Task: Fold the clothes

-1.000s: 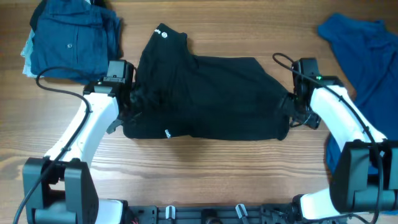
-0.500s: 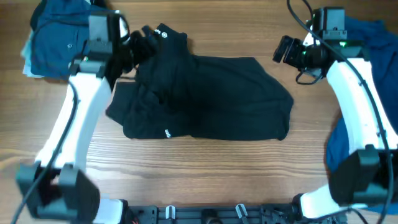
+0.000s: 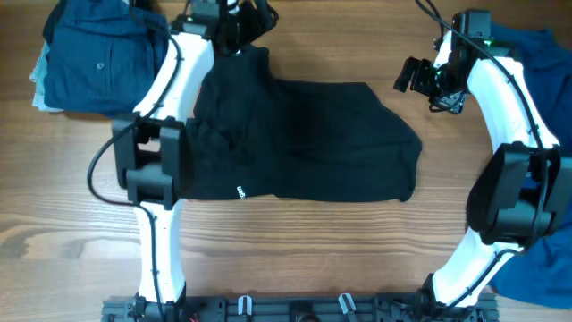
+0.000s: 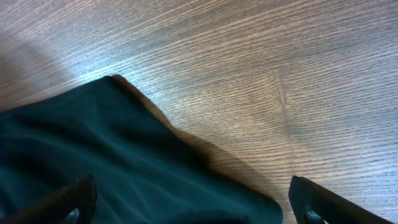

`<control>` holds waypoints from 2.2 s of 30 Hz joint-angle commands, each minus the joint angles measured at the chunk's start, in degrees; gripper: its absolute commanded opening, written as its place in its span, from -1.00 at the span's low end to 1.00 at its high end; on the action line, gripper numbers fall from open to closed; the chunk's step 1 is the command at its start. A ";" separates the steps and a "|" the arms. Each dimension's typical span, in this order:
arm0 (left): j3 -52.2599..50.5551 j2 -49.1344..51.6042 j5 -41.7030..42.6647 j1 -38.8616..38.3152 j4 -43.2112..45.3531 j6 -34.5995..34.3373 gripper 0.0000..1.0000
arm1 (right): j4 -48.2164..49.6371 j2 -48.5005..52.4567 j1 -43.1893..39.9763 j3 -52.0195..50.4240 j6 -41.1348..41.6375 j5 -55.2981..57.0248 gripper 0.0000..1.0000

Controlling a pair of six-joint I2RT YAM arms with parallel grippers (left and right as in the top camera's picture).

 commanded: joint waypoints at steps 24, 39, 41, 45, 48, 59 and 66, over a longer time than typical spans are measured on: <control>1.38 8.11 -20.41 -4.98 -5.44 4.42 0.70 | -1.16 0.72 0.20 0.83 -0.70 -1.16 1.00; 1.40 7.43 -23.50 -5.01 -5.88 5.92 -0.92 | 1.90 0.72 0.20 0.83 0.33 -1.57 0.99; 1.40 7.21 -23.50 -5.01 -5.99 5.90 -0.92 | 3.56 0.74 0.20 0.83 0.33 -3.08 0.99; 1.40 5.27 -23.50 -5.01 -7.87 5.90 -0.92 | 4.39 1.81 0.22 0.83 0.13 -6.43 0.99; 1.40 2.29 -23.54 -4.98 -9.27 5.92 -0.92 | 5.20 6.51 0.28 0.83 0.00 -10.84 0.97; 1.40 1.53 -23.50 -4.94 -13.14 5.90 -0.92 | 6.05 13.33 1.46 0.83 2.82 -14.19 0.61; 1.40 1.42 -23.50 -4.94 -14.99 5.92 -0.92 | 7.61 13.88 3.69 0.83 6.40 -10.67 -0.47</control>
